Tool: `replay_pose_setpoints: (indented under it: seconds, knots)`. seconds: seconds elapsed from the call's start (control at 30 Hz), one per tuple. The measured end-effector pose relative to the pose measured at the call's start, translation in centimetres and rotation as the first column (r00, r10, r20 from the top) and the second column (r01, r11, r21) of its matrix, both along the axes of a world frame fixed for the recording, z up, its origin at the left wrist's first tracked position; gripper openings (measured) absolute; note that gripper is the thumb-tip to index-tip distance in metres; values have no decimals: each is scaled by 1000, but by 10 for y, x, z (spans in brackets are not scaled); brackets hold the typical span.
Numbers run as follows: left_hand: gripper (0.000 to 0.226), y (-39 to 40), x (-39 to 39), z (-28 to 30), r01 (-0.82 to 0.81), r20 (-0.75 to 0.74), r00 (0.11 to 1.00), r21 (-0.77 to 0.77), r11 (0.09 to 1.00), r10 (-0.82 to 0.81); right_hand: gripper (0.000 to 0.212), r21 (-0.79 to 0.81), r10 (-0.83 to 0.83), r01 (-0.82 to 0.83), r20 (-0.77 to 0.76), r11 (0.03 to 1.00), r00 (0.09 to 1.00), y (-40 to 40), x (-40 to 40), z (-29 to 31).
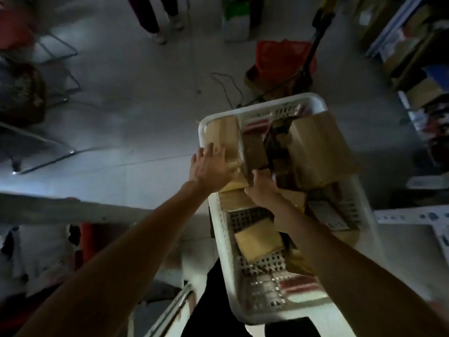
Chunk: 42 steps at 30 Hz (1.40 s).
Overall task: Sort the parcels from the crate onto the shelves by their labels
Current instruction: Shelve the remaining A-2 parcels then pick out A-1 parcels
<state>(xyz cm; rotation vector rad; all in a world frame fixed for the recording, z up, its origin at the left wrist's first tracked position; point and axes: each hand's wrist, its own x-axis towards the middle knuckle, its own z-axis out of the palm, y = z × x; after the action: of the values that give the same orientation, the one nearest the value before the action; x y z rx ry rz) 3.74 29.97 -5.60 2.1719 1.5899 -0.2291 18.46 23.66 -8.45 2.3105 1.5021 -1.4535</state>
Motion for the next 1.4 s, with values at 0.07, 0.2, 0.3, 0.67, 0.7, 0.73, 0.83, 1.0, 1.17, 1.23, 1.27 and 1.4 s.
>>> replay_pose_setpoints:
  seconds: [0.07, 0.2, 0.3, 0.67, 0.7, 0.73, 0.83, 1.0, 1.17, 1.23, 1.27, 1.4]
  knots:
    - [86, 26, 7, -16, -11, 26, 1000, -52, 999, 12, 61, -45, -92, 92, -5, 995, 996, 11, 0, -20]
    - [99, 50, 21, -39, -84, 58, 994, -186, 979, 97, 49, -108, -393, 381, -132, 918, 910, 21, -3, -45]
    - [87, 52, 17, -40, -141, 156, 971, -226, 964, 179, 45, -82, -577, 578, -253, 812, 776, 16, -7, -45]
    - [79, -29, -31, 22, 17, 779, 399, -533, 846, 483, 63, -106, -551, 798, -776, 593, 306, -70, -6, 35]
    - [84, -39, -31, 27, 30, 775, 417, -533, 845, 474, 56, -49, -525, 802, -779, 595, 342, -82, -6, 44]
    - [89, -49, -30, 32, 41, 763, 452, -535, 844, 462, 53, -2, -503, 808, -784, 590, 365, -96, -6, 50]
    - [94, -83, -23, 48, 96, 761, 522, -501, 860, 385, 68, 97, -456, 822, -793, 562, 405, -145, 0, 70]
    - [90, -161, 4, 70, 223, 802, 542, -426, 877, 252, 88, 248, -488, 831, -712, 498, 505, -241, 11, 87]
    - [84, -266, 31, 77, 319, 814, 558, -390, 864, 161, 84, 311, -536, 876, -698, 368, 474, -355, 18, 87]
    - [87, -306, 40, 72, 366, 803, 580, -406, 837, 136, 82, 321, -567, 895, -693, 310, 445, -403, 18, 88]
    - [90, -325, 44, 68, 394, 792, 599, -421, 817, 120, 81, 327, -584, 902, -688, 282, 431, -427, 17, 88]
    - [99, -393, 64, 58, 509, 757, 650, -498, 702, 66, 77, 334, -655, 930, -670, 153, 348, -513, 10, 94]
